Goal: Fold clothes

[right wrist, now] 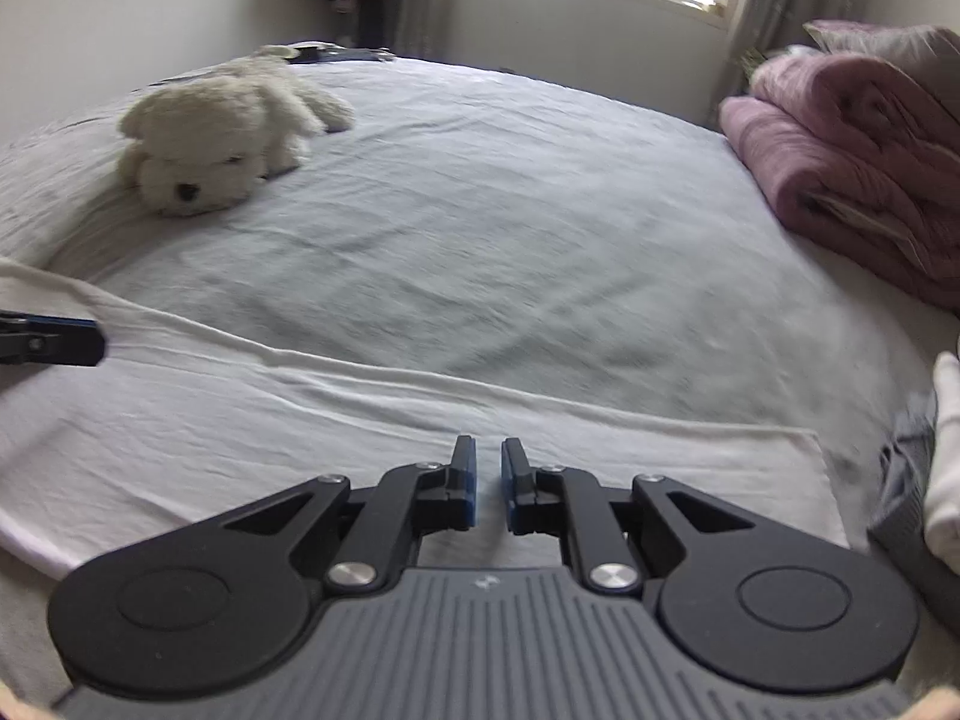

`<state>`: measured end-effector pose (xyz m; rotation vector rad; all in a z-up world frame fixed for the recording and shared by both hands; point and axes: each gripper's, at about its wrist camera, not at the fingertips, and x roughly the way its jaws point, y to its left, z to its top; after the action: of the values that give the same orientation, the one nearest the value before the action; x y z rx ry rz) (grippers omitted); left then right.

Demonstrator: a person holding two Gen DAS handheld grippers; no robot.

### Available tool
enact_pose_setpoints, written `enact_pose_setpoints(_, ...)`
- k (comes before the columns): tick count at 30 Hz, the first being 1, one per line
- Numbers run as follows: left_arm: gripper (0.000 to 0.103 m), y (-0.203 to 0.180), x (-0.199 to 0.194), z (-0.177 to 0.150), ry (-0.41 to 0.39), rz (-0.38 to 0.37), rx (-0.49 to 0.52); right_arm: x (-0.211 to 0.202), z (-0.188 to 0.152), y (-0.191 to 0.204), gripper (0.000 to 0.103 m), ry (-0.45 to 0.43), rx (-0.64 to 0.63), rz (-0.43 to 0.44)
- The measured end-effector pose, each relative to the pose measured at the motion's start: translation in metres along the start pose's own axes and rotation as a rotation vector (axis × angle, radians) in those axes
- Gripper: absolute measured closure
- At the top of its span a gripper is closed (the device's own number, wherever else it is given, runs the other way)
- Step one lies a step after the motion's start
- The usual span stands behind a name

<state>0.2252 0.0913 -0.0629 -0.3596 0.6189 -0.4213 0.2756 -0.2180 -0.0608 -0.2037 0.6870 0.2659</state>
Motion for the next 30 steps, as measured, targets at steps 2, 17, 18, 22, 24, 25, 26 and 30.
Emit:
enact_pose_setpoints(2, 0.056, 0.000, 0.000, 0.000, 0.000, 0.002, 0.004, 0.008, 0.003, -0.023, 0.089, 0.002, 0.069, -0.013)
enact_pose_setpoints(17, 0.052, -0.003, 0.002, -0.002, 0.004, 0.012, 0.040, -0.016, -0.009, -0.095, 0.088, 0.010, 0.207, -0.177)
enact_pose_setpoints(18, 0.052, -0.003, 0.002, -0.002, 0.004, 0.012, 0.041, -0.023, -0.013, -0.095, 0.088, 0.008, 0.213, -0.171)
enact_pose_setpoints(22, 0.052, -0.002, 0.003, -0.002, 0.005, 0.008, 0.033, -0.021, -0.033, -0.108, 0.087, 0.062, 0.220, -0.247)
enact_pose_setpoints(24, 0.051, -0.002, 0.003, -0.002, 0.006, 0.006, 0.031, -0.032, -0.037, -0.119, 0.086, 0.058, 0.280, -0.273)
enact_pose_setpoints(25, 0.050, -0.002, 0.003, -0.002, 0.007, 0.005, 0.032, -0.039, -0.039, -0.121, 0.086, 0.054, 0.303, -0.278)
enact_pose_setpoints(26, 0.049, -0.002, 0.003, -0.002, 0.007, 0.003, 0.035, -0.048, -0.040, -0.122, 0.085, 0.049, 0.322, -0.282)
enact_pose_setpoints(30, 0.048, -0.005, 0.002, -0.001, 0.012, 0.008, 0.041, -0.093, -0.045, -0.109, 0.078, 0.030, 0.354, -0.261)
